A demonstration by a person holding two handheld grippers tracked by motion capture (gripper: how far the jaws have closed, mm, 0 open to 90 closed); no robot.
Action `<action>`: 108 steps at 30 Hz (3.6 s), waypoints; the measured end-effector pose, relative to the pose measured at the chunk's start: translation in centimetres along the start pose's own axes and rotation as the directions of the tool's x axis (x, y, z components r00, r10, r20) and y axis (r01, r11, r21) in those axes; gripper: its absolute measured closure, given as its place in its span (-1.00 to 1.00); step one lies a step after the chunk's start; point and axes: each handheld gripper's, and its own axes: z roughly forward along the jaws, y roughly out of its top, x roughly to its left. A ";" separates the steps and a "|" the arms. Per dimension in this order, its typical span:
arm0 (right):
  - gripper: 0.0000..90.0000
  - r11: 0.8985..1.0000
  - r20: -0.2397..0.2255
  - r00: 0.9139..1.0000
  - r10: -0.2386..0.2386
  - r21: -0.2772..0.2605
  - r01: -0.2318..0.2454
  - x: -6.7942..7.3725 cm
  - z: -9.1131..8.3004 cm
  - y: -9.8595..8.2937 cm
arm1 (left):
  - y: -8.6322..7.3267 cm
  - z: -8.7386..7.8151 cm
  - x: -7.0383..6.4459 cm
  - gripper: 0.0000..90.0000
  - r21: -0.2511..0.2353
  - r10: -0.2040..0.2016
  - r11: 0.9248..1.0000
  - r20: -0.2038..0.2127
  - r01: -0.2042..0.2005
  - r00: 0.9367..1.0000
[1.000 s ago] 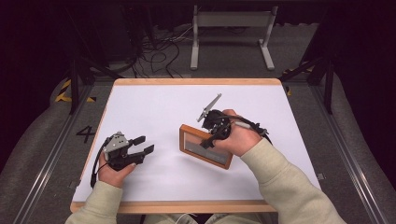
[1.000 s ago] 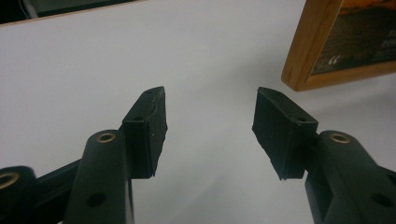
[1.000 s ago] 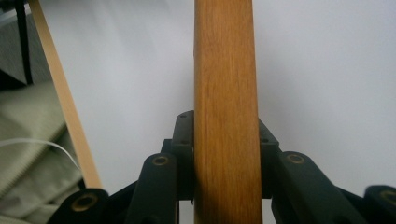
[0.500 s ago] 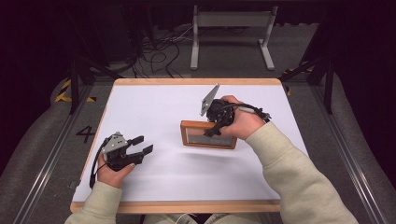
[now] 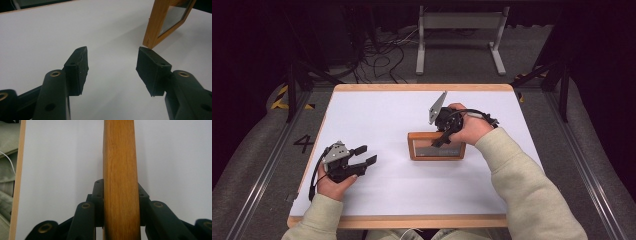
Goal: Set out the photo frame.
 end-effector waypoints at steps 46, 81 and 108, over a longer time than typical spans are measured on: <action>-0.41 0.966 0.220 0.951 0.217 -0.189 -0.177 -2.2 -0.6 -2.9 | 0.0 0.2 0.0 -0.15 0.018 -0.001 1.000 -0.004 0.001 1.000; -0.76 0.827 0.292 0.826 0.483 -0.461 -0.321 4.9 -7.9 -12.6 | 0.9 -0.9 -1.7 -0.45 0.058 -0.006 0.998 0.029 0.005 1.000; -0.82 0.689 0.241 0.737 0.631 -0.610 -0.391 8.5 -2.5 -20.4 | 0.7 -1.0 -1.6 -0.44 0.054 0.010 0.998 0.010 -0.011 1.000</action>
